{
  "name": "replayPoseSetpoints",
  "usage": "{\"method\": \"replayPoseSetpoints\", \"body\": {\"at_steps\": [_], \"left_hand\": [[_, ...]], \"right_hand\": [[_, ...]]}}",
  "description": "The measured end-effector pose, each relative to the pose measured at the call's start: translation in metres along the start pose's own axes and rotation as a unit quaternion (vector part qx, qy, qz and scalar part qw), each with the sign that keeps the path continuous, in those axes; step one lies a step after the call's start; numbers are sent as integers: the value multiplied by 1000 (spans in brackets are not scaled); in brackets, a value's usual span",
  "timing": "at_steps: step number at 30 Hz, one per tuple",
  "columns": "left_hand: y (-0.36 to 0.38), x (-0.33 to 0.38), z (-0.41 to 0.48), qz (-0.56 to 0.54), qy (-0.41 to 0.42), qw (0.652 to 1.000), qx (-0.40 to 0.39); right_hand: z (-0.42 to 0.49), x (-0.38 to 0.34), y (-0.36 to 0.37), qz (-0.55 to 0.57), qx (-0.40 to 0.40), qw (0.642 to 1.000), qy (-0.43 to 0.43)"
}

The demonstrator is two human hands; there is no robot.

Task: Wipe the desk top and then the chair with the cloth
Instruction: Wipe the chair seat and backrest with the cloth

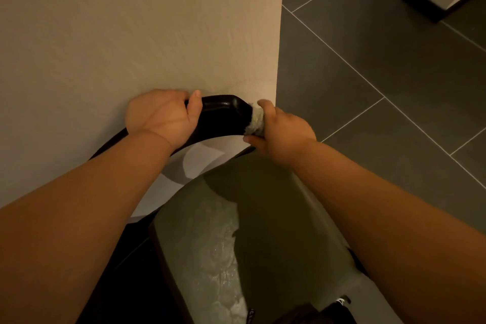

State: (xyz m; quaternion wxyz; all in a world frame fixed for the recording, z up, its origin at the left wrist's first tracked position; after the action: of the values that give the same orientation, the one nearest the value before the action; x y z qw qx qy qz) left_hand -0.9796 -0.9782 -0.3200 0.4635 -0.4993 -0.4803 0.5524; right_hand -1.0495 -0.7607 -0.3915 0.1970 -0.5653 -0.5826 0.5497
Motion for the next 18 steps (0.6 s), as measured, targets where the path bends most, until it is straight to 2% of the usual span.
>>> {"method": "replayPoseSetpoints", "body": {"at_steps": [3, 6, 10, 15, 18], "left_hand": [[1, 1, -1, -2, -2, 1000, -4], [0, 3, 0, -7, -5, 1000, -4], [1, 1, -1, -13, -8, 1000, 4], [2, 1, -5, -6, -15, 1000, 14], [1, 3, -3, -11, -24, 1000, 11]], "right_hand": [[-6, 9, -2, -39, -12, 999, 2], [-21, 45, 1, -131, 15, 989, 71], [-22, 53, 6, -142, 12, 981, 131], [4, 14, 6, -92, 9, 996, 8], [-7, 31, -3, -82, 11, 996, 29]]}}
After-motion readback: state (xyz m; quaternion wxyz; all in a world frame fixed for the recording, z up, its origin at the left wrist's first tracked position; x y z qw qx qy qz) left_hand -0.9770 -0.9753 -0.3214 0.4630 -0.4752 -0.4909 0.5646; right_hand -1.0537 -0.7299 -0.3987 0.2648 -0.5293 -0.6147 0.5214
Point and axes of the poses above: each hand's wrist, its own z-axis towards the middle knuckle, its own y-axis out of the palm, x = y × z, the point moved 5 cm from there along z, towards the middle knuckle, and after that the axes turned 15 degrees about y, right-handed, at the moved point
